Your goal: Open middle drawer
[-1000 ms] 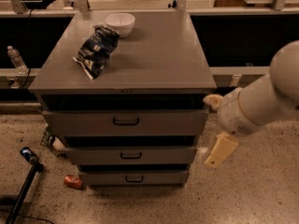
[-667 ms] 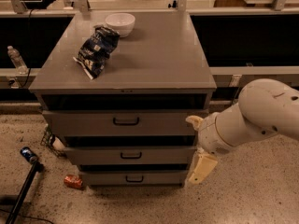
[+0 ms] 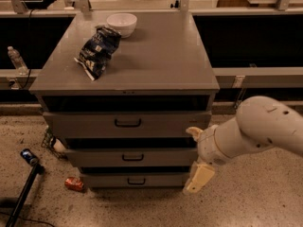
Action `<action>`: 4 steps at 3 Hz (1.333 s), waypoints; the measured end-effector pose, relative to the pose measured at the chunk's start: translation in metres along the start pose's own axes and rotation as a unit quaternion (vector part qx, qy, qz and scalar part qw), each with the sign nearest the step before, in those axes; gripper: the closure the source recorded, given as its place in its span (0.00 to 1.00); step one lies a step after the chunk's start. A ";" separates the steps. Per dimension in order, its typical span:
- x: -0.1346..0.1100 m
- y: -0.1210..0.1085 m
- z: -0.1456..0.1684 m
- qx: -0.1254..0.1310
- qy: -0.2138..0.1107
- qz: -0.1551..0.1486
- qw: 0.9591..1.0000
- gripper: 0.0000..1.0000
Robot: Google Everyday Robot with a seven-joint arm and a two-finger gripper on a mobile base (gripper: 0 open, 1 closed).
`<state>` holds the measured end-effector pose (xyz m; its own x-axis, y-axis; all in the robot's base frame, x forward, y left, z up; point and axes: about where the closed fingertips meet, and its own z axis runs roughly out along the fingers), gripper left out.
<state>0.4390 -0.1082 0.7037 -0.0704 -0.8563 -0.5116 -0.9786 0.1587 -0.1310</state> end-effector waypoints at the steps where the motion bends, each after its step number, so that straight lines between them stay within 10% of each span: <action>1: 0.026 0.017 0.044 -0.013 -0.015 0.020 1.000 0.00; 3: 0.047 0.033 0.112 0.004 -0.037 0.004 0.999 0.00; 4: 0.048 0.004 0.149 0.041 -0.020 0.009 0.999 0.00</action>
Offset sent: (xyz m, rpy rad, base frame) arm -0.0287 0.0143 -0.1413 0.1249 -0.0095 0.0348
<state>0.4605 -0.0760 0.5520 -0.0777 -0.8332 -0.5475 -0.9582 0.2141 -0.1900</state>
